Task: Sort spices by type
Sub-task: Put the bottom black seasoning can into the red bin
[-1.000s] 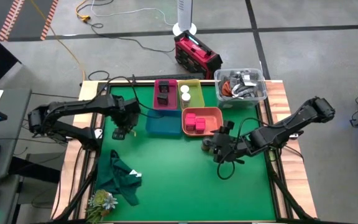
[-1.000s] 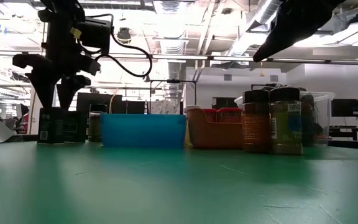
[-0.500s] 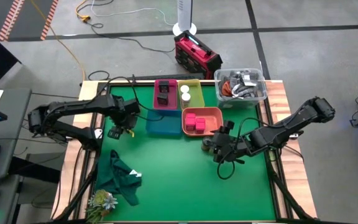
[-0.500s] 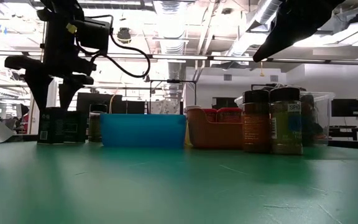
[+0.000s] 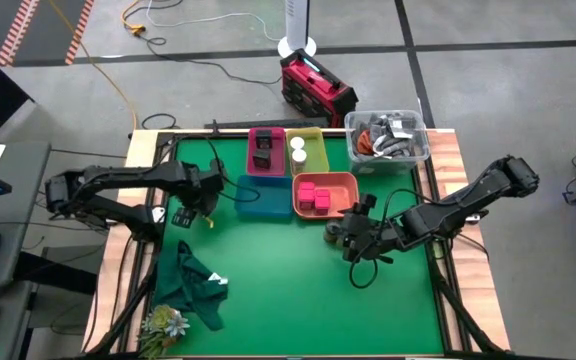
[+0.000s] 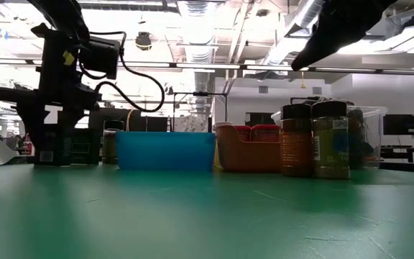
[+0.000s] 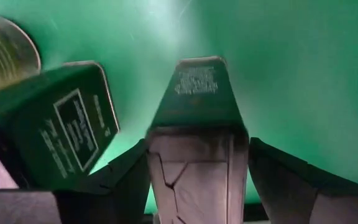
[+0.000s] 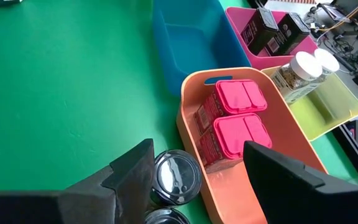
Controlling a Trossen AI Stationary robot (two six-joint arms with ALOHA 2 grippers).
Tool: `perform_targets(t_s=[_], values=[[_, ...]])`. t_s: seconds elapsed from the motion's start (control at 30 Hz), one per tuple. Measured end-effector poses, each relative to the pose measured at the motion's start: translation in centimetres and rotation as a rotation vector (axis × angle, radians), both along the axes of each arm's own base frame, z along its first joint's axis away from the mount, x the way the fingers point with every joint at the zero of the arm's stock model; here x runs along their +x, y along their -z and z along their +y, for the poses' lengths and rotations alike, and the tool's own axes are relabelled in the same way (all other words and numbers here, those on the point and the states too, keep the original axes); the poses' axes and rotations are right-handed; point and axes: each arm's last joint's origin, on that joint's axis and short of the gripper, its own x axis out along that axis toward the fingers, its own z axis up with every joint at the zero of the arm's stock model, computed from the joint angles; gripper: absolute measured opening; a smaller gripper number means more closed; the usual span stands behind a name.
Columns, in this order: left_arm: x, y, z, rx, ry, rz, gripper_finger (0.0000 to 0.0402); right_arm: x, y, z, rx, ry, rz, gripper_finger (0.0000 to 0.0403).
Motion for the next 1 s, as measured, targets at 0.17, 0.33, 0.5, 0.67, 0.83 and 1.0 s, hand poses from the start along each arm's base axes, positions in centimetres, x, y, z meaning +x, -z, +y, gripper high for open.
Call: perform_targets(t_s=[0.17,0.33,0.5,0.67,0.83,1.0], values=[[0.2,0.0,0.1,0.009,-0.001,-0.025,0.0222,0.0,0.0,0.0,0.003,0.0,-0.006,0.0273],[0.2,0.0,0.0,-0.005,-0.025,-0.033,0.0164,0.0,0.0,0.0,0.003,0.0,-0.006,0.0273],[0.6,-0.7,-0.1,-0.068,-0.081,-0.075,0.0115,0.0,0.0,0.0,0.003,0.0,-0.006,0.0273],[1.3,-3.0,0.0,-0.131,-0.134,-0.13,0.0112,0.0,0.0,0.0,0.007,0.004,-0.004,0.0273],[1.7,-5.0,0.1,-0.147,-0.172,-0.156,0.0132,-0.1,0.0,0.0,0.017,0.015,-0.003,0.0273],[2.9,-7.3,0.5,-0.138,-0.169,-0.292,0.0128,-0.1,0.0,0.0,0.017,0.014,-0.003,0.0273]])
